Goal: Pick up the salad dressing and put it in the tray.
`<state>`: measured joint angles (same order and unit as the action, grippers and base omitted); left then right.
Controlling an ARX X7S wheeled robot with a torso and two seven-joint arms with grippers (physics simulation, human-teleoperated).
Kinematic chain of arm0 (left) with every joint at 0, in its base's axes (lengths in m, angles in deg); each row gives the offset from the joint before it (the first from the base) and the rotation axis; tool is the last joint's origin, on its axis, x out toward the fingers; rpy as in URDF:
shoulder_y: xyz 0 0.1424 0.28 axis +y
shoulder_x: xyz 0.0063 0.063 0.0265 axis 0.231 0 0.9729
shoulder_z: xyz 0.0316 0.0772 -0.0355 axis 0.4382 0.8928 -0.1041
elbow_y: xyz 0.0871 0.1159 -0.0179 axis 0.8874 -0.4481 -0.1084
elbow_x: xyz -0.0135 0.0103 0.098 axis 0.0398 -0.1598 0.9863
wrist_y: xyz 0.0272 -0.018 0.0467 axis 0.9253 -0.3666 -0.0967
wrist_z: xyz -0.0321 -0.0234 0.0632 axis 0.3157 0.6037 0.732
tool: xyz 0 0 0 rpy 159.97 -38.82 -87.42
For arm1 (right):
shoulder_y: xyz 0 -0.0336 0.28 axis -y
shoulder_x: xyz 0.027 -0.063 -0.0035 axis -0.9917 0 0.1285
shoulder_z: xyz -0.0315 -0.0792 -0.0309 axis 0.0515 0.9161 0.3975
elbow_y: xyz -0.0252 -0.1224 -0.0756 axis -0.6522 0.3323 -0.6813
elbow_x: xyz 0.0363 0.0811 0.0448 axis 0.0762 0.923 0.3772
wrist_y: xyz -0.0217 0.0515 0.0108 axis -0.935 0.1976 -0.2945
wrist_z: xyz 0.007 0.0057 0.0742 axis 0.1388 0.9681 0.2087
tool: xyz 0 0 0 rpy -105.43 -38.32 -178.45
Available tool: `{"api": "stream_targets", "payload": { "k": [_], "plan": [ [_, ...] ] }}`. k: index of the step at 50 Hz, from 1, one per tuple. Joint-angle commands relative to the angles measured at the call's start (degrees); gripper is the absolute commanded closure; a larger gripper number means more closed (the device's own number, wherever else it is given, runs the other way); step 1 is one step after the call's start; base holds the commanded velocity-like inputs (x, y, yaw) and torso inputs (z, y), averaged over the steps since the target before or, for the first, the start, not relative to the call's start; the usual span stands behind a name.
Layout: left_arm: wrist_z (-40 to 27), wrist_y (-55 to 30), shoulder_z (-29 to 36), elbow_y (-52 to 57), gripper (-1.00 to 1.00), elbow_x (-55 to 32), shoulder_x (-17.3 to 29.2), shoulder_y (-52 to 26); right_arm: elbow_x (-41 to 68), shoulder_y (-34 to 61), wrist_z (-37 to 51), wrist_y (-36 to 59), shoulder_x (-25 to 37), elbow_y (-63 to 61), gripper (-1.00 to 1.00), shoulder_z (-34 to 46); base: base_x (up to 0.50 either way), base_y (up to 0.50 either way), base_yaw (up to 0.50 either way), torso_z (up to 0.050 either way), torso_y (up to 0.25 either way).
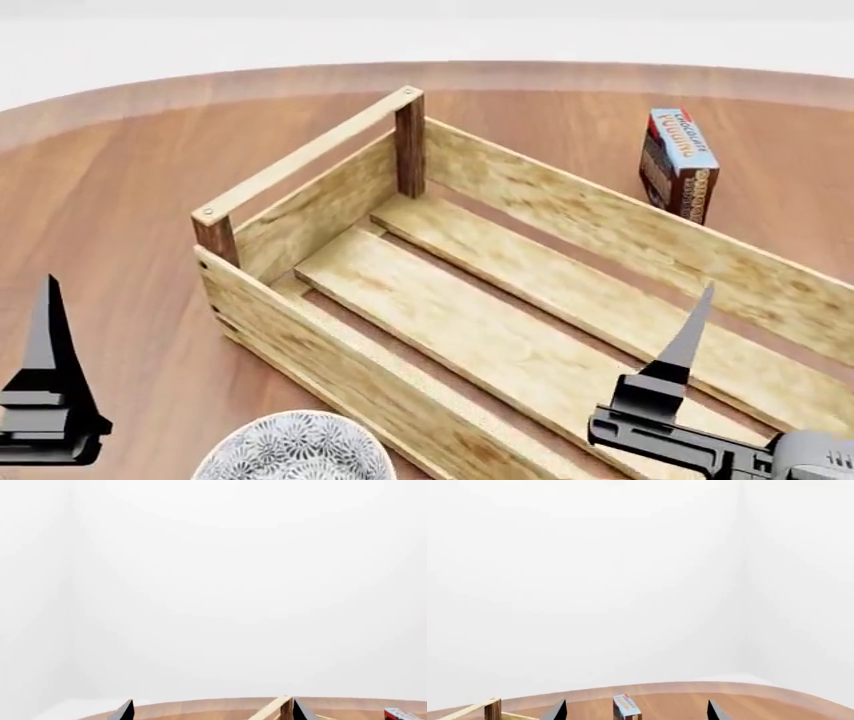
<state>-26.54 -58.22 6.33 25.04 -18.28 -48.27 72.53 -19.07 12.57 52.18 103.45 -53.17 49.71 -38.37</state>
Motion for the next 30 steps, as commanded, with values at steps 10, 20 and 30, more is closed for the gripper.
{"api": "stream_targets", "payload": {
  "k": [10,20,30],
  "plan": [
    [-0.82,0.41,0.50,0.42,-1.00,-0.34,0.83,0.09,3.36,-1.40,-1.20,-4.19,-0.01,0.24,-1.00,-1.56,0.05,0.00,0.00,0.000,0.000],
    [-1.12,1.19,0.69,-0.03,-1.00,-0.44,1.06,0.40,3.32,-1.96,-0.86,-5.78,-0.05,0.23,-1.00,-1.62,0.00,0.00,0.47,0.000,0.000],
    [-1.62,1.29,0.61,-0.10,-1.00,-0.86,1.25,0.34,3.33,-1.99,-0.52,-6.16,0.17,0.53,-1.00,-1.41,0.00,0.00,0.50,0.000,0.000]
  ]
}}
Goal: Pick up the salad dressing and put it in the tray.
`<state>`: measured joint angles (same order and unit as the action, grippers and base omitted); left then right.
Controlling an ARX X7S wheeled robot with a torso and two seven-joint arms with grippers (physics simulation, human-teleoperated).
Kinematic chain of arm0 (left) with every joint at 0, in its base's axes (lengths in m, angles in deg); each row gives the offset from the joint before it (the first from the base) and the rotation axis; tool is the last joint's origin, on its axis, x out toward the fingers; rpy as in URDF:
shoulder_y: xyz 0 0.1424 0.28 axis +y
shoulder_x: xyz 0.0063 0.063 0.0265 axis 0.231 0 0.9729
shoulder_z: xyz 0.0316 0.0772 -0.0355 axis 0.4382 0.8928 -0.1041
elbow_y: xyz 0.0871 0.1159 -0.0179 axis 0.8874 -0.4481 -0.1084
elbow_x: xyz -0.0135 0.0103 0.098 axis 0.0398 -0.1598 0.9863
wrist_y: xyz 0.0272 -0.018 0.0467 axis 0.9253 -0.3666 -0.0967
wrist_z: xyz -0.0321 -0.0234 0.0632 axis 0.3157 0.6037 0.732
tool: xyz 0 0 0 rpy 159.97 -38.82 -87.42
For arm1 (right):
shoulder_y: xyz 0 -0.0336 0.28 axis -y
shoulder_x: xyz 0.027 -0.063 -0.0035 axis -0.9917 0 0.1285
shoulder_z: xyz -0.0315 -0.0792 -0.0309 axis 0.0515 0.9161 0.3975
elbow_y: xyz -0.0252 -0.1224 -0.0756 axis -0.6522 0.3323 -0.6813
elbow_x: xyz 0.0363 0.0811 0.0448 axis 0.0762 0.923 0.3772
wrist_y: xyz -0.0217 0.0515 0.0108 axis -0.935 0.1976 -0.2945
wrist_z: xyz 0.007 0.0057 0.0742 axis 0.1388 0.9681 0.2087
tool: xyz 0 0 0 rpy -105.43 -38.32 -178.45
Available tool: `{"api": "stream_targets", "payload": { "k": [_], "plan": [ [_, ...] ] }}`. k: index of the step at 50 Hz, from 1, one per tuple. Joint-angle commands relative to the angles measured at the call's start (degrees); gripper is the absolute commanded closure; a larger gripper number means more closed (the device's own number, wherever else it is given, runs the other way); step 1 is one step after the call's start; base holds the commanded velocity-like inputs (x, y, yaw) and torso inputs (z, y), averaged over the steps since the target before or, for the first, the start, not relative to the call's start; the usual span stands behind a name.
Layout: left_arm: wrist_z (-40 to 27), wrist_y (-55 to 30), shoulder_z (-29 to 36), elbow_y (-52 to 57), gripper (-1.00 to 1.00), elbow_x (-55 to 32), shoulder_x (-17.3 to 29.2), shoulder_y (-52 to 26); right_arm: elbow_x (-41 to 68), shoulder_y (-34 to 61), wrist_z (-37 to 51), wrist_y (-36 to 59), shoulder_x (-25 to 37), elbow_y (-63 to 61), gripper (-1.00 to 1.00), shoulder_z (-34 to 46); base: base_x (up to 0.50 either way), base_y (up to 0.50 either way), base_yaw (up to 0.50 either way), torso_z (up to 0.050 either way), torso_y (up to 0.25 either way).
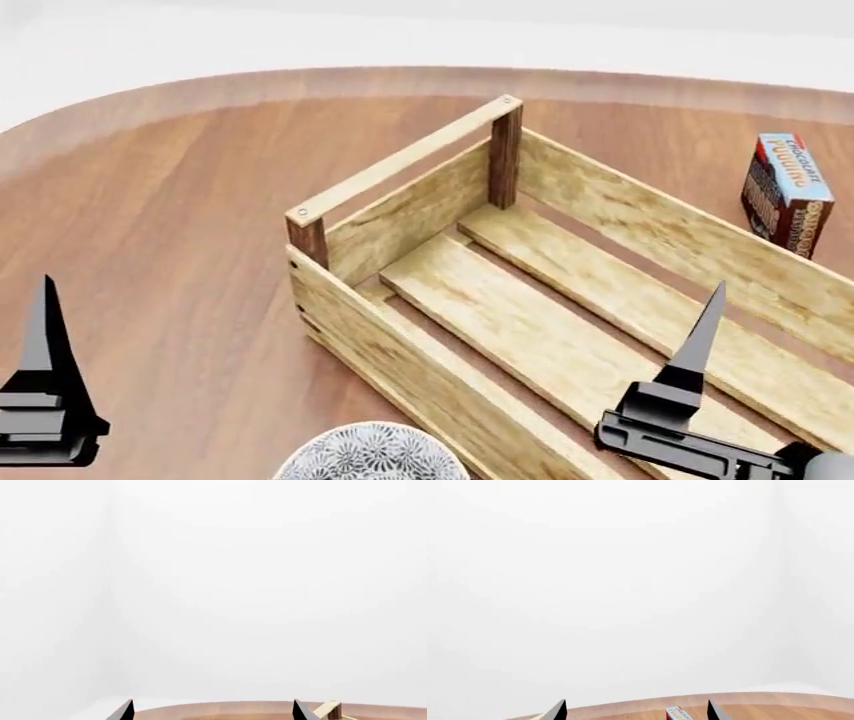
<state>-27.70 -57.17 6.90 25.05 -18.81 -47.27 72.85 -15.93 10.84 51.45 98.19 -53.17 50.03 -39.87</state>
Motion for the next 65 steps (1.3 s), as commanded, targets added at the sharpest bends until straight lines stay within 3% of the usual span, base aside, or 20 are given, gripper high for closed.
{"api": "stream_targets", "payload": {
  "k": [1,60,65],
  "plan": [
    [-0.49,0.26,0.07,-0.09,-1.00,-0.35,0.28,0.05,0.22,-0.30,0.24,-0.86,0.20,0.12,-1.00,0.10,0.00,0.00,0.50,0.000,0.000],
    [-1.89,0.91,1.07,-0.51,-1.00,-1.32,1.60,0.03,1.07,-1.24,0.03,-2.45,2.46,0.44,-1.00,2.63,0.00,0.00,0.50,0.000,0.000],
    [-2.00,0.89,1.18,-0.54,-1.00,-1.39,1.69,-0.01,0.11,-0.73,0.34,-1.53,2.79,1.25,-1.00,3.60,-0.10,0.18,0.00,0.000,0.000]
  ]
}}
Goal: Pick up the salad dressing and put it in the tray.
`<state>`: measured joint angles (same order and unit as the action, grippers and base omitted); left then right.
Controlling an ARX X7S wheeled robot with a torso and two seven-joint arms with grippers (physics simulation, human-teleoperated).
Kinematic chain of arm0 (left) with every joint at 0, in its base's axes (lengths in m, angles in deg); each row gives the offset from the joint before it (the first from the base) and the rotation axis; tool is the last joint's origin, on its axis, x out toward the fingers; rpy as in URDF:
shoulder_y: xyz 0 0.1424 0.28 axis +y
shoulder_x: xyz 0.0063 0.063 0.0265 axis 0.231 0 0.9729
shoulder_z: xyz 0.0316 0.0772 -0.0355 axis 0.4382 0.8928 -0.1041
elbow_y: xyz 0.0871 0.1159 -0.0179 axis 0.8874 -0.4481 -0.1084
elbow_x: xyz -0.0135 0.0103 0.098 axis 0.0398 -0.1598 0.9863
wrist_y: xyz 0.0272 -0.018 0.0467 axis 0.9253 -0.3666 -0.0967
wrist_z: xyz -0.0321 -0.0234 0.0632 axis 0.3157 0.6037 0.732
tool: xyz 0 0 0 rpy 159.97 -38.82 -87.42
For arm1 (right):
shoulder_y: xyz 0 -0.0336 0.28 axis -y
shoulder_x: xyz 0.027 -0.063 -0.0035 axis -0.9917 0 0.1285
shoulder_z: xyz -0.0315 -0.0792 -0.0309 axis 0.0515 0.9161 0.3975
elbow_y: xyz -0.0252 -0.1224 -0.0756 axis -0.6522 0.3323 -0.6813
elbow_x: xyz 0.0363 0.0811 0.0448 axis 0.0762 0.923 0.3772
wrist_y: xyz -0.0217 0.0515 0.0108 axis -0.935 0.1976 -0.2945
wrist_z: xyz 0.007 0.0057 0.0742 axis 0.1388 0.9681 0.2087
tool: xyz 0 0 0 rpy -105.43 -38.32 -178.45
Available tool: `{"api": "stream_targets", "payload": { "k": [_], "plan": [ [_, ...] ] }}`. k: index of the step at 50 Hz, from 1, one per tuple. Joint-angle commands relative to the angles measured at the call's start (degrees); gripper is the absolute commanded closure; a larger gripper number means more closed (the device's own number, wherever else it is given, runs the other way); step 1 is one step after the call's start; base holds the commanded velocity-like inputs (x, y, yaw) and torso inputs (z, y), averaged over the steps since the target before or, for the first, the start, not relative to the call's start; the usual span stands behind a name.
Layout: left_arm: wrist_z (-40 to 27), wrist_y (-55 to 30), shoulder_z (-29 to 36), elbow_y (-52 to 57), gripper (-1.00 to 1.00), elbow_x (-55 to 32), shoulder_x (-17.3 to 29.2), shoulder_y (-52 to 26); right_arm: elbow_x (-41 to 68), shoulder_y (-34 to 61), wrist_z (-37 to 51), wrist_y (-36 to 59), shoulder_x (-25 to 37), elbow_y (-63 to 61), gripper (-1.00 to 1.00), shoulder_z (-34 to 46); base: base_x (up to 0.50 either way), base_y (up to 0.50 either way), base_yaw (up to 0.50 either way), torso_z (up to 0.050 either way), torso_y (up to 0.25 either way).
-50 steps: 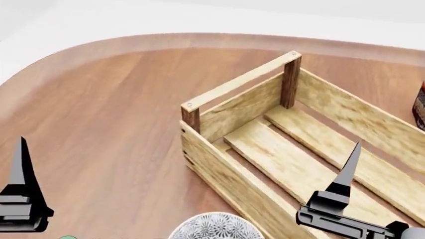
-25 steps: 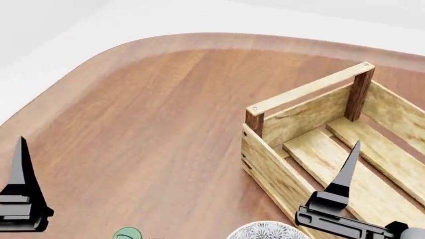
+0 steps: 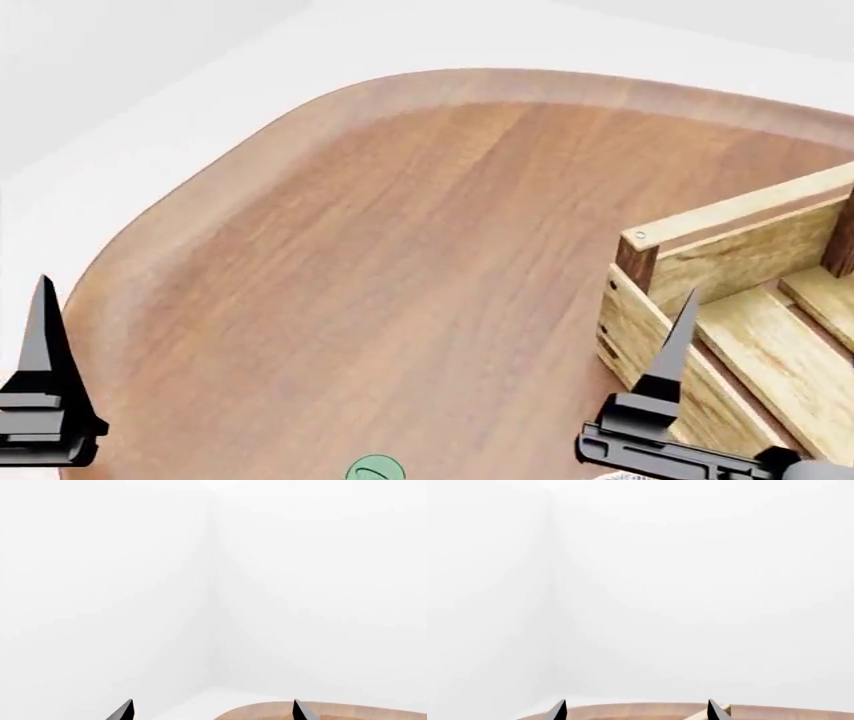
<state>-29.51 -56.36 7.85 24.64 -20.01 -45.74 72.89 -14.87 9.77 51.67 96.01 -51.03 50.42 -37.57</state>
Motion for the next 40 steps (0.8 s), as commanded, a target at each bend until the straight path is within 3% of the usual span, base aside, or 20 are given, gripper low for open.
{"api": "stream_targets", "payload": {
  "k": [1,12,17,23,40],
  "plan": [
    [-0.20,0.10,0.23,-0.15,-1.00,-0.21,0.17,-0.04,-1.33,0.50,0.13,1.29,0.96,0.82,-1.00,1.74,0.00,0.00,0.00,0.000,0.000],
    [-0.44,0.20,0.33,-0.35,-1.00,-0.39,0.36,0.02,-2.70,-0.88,-3.65,4.88,4.91,-0.16,-1.00,6.89,0.00,0.00,0.00,0.000,0.000],
    [-0.52,0.33,0.31,-0.64,-1.00,-0.46,0.46,-0.05,-5.28,-2.48,-5.98,2.13,7.70,2.63,-1.00,8.81,0.00,0.00,0.00,0.000,0.000],
    [-0.57,0.36,0.59,-0.62,-1.00,-0.56,0.51,0.03,0.76,-1.07,-12.32,7.51,10.16,7.13,-1.00,10.24,0.00,0.00,0.00,0.000,0.000],
    [-0.84,-0.12,0.60,-0.37,-1.00,-1.20,1.04,-0.31,2.02,-3.46,-17.56,13.52,16.56,3.26,-1.00,13.70,0.00,0.00,0.00,0.000,0.000]
  ]
}}
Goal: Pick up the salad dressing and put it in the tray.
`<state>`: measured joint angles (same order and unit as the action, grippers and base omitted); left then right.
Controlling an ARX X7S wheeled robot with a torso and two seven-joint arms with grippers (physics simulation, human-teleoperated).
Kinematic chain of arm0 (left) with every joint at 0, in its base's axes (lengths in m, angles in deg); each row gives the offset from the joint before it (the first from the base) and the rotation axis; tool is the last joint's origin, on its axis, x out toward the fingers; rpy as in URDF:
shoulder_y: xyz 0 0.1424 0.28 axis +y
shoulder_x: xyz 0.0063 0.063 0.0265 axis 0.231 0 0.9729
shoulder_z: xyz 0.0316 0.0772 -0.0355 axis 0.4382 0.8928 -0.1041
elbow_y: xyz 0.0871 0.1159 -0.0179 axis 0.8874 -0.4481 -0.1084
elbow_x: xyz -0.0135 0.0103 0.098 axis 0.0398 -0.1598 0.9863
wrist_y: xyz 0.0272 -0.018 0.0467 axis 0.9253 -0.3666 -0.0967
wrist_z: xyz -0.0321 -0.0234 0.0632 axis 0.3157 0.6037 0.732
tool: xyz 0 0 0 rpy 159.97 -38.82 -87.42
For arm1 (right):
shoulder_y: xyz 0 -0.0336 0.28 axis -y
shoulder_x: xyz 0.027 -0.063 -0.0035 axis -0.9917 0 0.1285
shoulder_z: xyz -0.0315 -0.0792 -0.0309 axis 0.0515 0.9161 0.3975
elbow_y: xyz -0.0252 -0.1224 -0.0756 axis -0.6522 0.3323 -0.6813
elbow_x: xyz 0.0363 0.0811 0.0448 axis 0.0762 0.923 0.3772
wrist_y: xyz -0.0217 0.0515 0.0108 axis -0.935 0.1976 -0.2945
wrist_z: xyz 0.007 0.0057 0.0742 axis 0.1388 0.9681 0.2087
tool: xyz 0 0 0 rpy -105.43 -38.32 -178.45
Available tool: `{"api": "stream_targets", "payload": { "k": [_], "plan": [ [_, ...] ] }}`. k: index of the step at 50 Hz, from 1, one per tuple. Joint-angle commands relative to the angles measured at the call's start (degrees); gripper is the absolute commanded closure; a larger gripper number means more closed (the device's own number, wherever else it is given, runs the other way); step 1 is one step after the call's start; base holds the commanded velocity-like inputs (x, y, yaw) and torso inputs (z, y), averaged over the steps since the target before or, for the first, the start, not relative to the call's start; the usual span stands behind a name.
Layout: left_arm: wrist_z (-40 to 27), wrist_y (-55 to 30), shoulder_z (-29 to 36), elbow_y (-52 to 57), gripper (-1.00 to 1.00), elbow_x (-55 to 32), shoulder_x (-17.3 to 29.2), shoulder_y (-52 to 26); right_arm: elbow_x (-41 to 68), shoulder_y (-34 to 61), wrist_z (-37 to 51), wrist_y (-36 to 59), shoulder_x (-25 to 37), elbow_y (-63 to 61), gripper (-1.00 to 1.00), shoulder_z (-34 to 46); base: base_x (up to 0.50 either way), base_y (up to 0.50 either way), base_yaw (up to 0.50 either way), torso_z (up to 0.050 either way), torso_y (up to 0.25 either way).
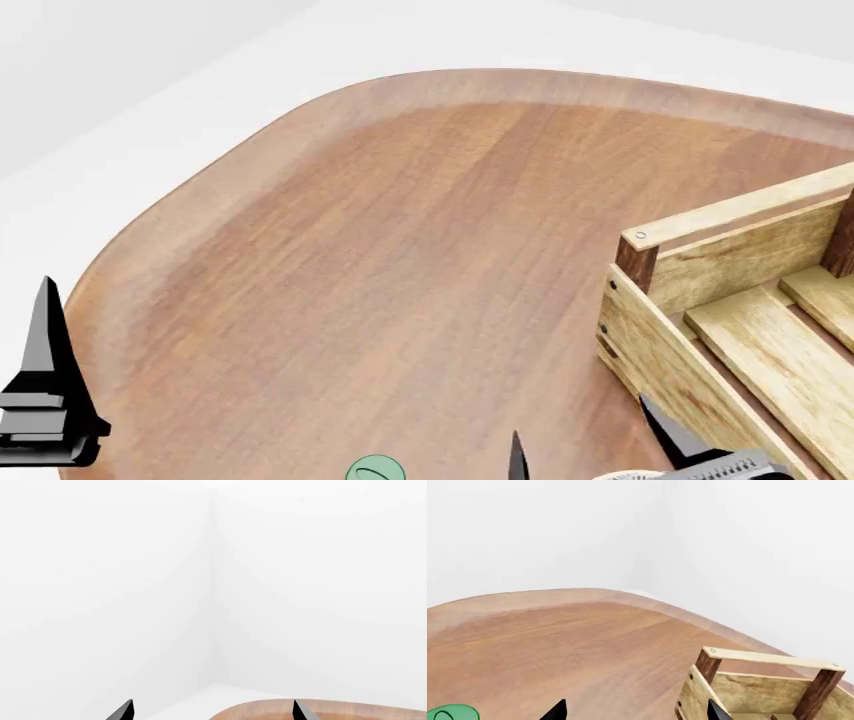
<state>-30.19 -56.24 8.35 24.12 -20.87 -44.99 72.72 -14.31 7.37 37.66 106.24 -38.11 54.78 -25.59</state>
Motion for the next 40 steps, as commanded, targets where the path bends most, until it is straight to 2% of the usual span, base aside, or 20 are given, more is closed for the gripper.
{"api": "stream_targets", "payload": {
  "k": [1,21,40],
  "plan": [
    [-0.17,-0.23,0.11,0.15,-1.00,-0.35,0.32,-0.15,1.98,-1.34,-3.92,3.50,4.07,-1.73,-1.00,1.37,0.00,0.00,0.00,0.000,0.000],
    [-0.50,0.09,0.77,-0.20,-1.00,-0.35,0.52,0.00,7.38,-5.05,-9.50,2.99,7.81,-5.01,-1.00,0.48,0.00,0.00,0.00,0.000,0.000],
    [-0.84,0.51,0.91,-0.45,-1.00,-0.51,0.79,0.13,8.00,-1.46,-12.95,2.38,4.79,0.06,-1.00,5.91,0.00,0.00,0.00,0.000,0.000]
  ]
}}
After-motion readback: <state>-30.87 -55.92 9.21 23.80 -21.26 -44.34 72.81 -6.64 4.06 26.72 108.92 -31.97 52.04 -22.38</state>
